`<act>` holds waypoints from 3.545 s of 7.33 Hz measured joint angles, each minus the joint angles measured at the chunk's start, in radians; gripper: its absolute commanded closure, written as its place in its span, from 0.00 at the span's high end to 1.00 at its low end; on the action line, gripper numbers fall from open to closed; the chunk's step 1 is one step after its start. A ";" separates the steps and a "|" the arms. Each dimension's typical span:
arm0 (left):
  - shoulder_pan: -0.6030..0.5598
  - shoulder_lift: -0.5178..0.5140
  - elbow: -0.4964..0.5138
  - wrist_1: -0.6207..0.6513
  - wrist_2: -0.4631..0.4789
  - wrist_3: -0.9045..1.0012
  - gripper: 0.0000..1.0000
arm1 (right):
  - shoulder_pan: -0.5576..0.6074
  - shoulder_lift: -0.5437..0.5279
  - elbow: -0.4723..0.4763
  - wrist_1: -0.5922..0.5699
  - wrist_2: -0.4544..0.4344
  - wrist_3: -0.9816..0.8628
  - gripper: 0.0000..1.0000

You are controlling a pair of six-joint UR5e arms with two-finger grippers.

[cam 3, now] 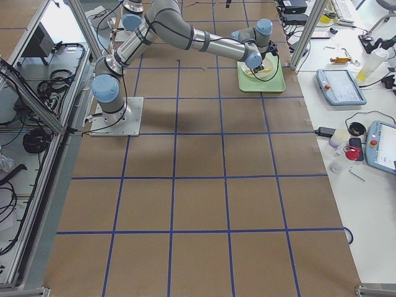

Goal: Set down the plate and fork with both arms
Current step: 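Lower the right gripper onto the yellow fork in the plate, then close the right gripper on the yellow fork's handle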

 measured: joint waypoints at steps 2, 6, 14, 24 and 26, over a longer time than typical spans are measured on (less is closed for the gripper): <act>0.000 0.000 0.000 0.001 0.000 0.000 1.00 | 0.000 -0.001 0.003 0.000 -0.001 0.000 0.22; 0.000 -0.001 0.000 0.003 0.002 0.012 1.00 | -0.001 -0.007 0.005 0.027 -0.011 -0.033 0.00; 0.000 -0.005 -0.002 0.003 0.003 0.014 1.00 | 0.000 -0.055 0.002 0.060 0.017 0.042 0.55; 0.000 -0.015 -0.013 0.010 0.002 0.017 1.00 | -0.001 0.003 -0.005 0.003 0.001 -0.028 0.46; 0.000 -0.016 -0.016 0.028 0.002 0.017 1.00 | -0.002 0.000 -0.004 0.004 0.000 -0.038 0.47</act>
